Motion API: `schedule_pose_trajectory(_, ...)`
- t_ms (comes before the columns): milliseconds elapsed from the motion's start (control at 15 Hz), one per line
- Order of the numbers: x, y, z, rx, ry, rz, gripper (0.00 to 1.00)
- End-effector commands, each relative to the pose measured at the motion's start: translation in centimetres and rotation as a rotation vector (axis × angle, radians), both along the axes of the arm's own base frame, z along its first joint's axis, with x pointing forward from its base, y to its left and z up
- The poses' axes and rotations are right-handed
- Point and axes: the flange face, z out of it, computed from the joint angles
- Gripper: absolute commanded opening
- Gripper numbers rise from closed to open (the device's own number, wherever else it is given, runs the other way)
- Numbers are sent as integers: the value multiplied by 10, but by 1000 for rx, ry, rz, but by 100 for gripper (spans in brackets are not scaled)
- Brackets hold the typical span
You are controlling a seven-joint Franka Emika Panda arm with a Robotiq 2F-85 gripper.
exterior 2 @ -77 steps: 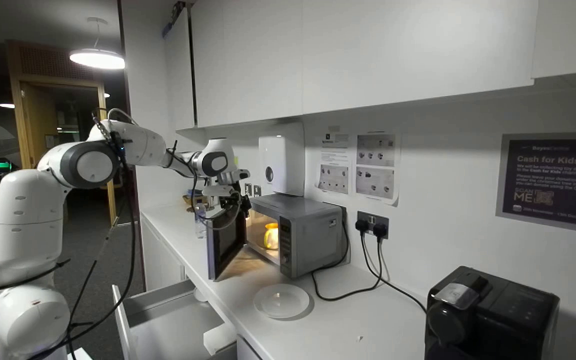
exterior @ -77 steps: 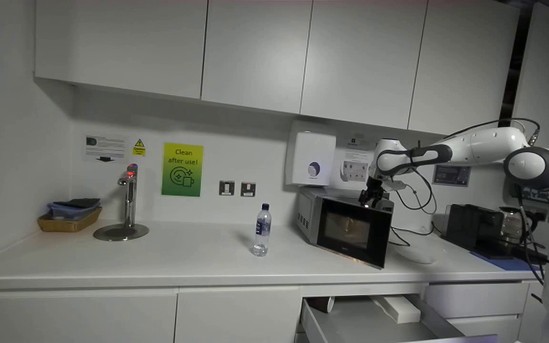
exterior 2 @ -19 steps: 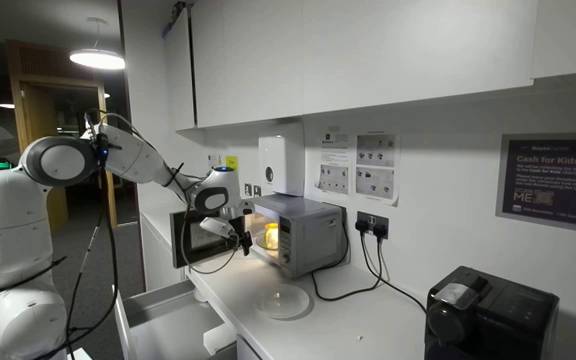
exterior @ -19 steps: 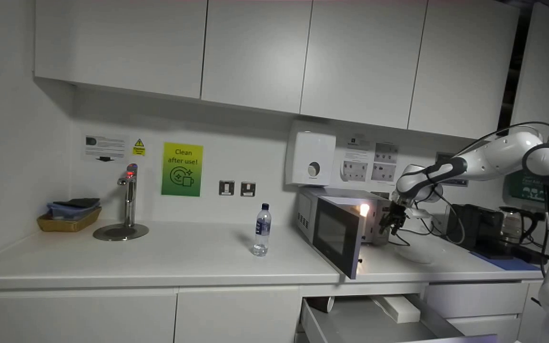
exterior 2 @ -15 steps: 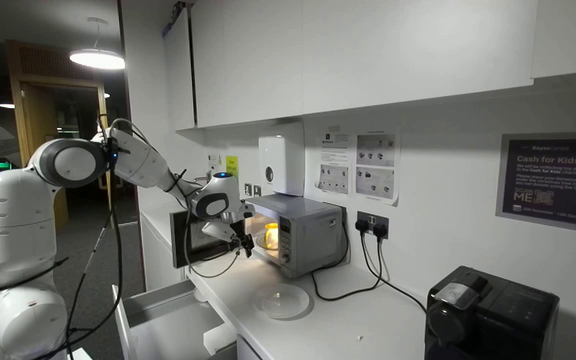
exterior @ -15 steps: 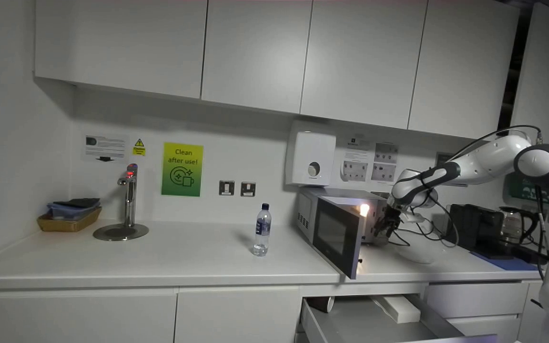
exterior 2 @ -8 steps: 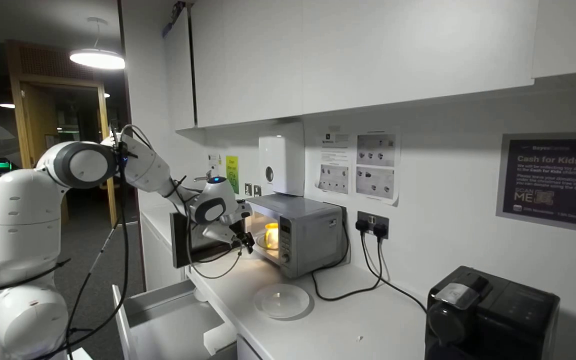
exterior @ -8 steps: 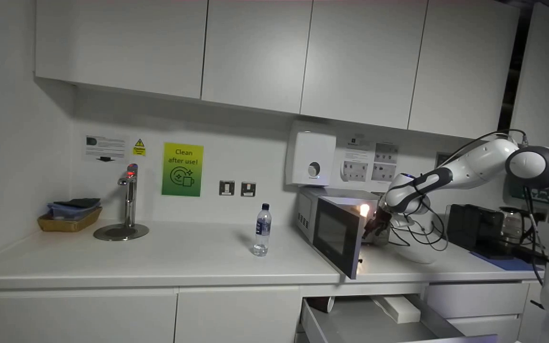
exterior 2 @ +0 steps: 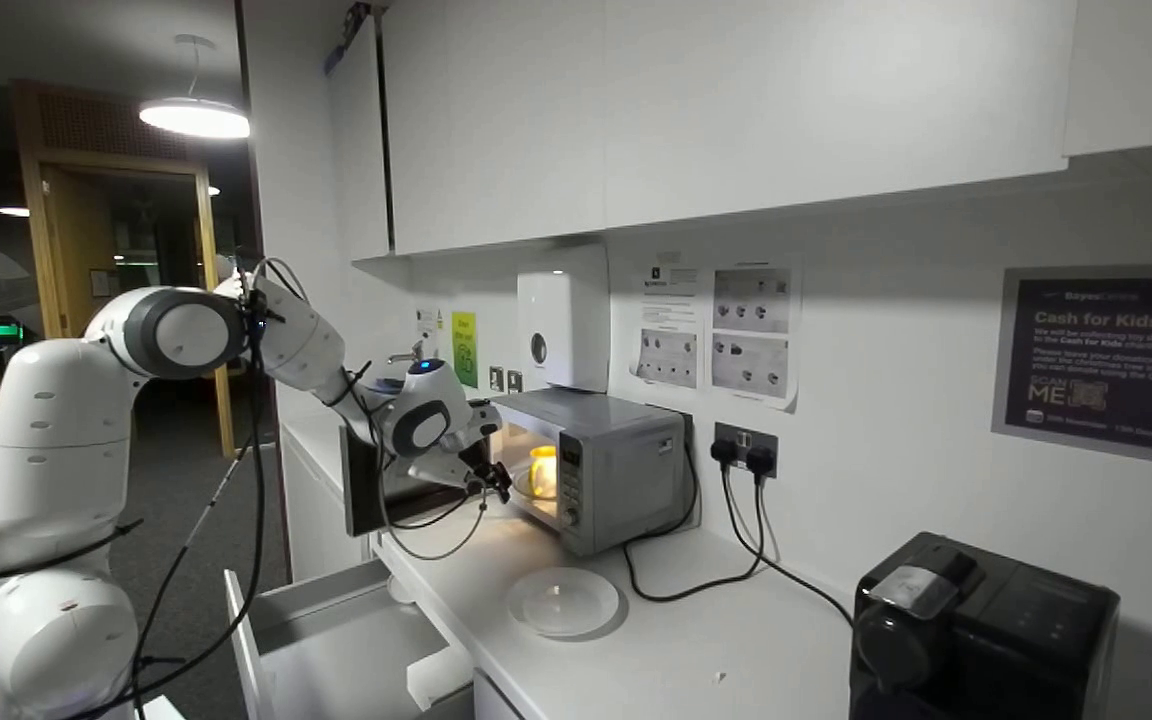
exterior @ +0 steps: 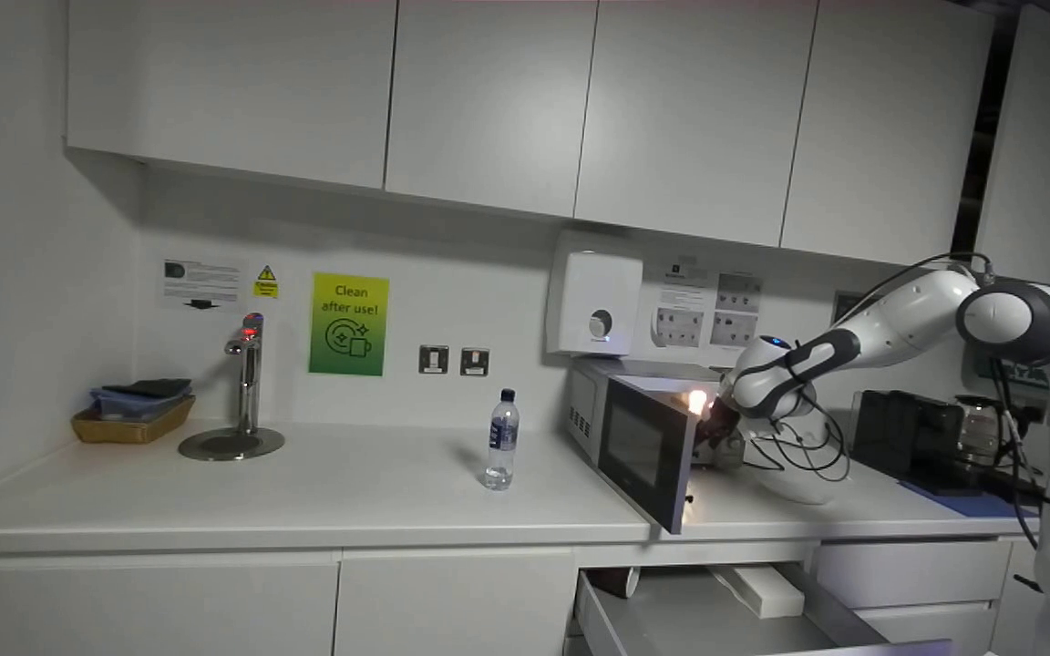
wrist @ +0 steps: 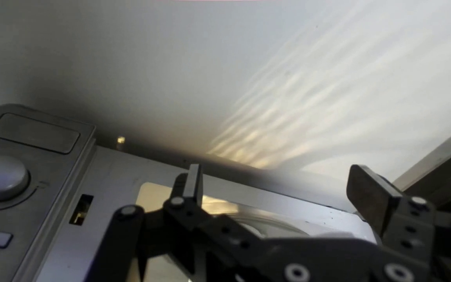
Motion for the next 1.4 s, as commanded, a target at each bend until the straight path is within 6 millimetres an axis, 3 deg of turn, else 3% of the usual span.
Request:
schedule_pose_trajectory(0,1,2,1,1,-2,-2,100)
schedule_pose_trajectory(533,0,0,1,-14,-19,-13,100)
schedule_pose_trajectory(1333,29,-11,-17,-99,-125,-53,100)
